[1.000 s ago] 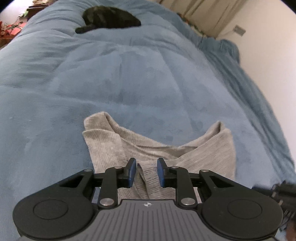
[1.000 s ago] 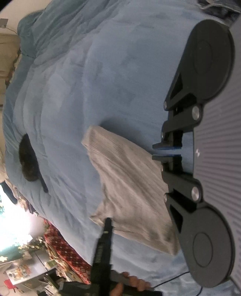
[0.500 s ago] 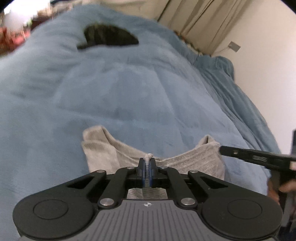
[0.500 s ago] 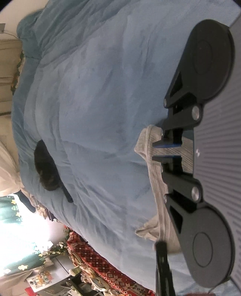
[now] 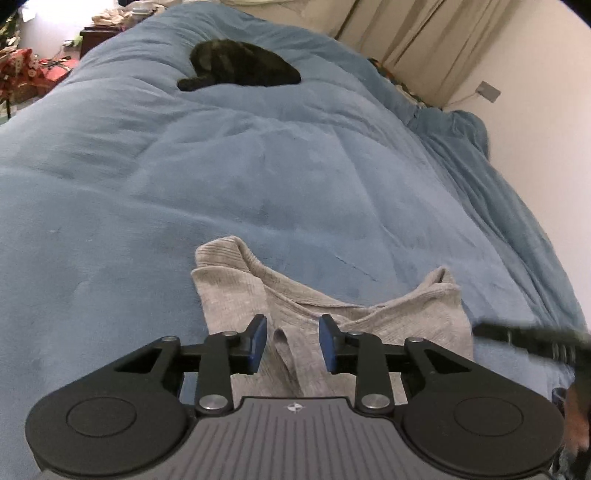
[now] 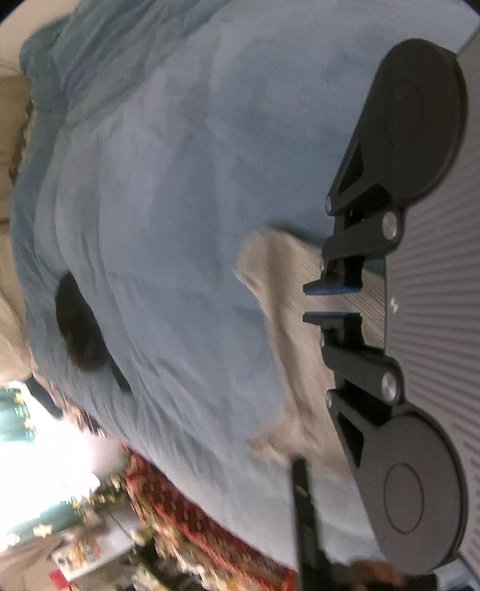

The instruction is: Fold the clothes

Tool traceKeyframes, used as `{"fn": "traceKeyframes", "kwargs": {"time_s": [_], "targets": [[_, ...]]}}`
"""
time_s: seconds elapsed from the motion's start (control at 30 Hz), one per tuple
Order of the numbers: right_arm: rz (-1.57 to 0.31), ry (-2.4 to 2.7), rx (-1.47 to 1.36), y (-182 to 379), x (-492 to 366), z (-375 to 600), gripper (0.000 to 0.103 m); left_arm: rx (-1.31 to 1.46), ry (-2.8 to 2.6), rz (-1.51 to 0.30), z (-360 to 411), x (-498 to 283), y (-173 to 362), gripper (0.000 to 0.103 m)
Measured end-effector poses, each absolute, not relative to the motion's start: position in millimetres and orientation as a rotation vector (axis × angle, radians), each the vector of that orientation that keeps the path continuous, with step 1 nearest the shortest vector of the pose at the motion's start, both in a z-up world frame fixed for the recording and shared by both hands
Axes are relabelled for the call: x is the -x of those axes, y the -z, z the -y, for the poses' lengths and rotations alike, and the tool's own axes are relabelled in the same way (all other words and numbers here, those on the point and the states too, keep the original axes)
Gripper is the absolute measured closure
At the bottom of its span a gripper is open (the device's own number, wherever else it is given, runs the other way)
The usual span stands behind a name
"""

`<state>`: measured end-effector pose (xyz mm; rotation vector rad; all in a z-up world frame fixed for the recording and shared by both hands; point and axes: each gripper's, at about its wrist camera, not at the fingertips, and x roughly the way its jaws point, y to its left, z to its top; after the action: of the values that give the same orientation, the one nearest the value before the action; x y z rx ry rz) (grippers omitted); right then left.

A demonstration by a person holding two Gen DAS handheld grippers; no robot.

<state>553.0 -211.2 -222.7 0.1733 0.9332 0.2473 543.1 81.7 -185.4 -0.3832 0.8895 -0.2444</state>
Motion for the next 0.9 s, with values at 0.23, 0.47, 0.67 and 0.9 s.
{"fn": "traceKeyframes", "kwargs": {"time_s": [0.23,0.47,0.67,0.9], "targets": [[-1.031,-0.278,-0.157,233.2,-492.4,178.8,0.086,0.396,0.368,-0.971,-70.3,-488.0,177.3,0.092],[-1.075,-0.277,-0.156,260.4,-464.7,173.3,0.087,0.410,0.460,-0.969,-45.9,-471.3,198.2,0.092],[-1.146,-0.287,-0.112,276.2,-429.5,172.5,0.088,0.365,0.429,-1.059,-51.6,-453.7,223.2,0.095],[-1.068,-0.260,-0.139,249.4,-410.4,176.2,0.086,0.360,0.418,-1.039,-66.0,-425.4,212.5,0.095]]}}
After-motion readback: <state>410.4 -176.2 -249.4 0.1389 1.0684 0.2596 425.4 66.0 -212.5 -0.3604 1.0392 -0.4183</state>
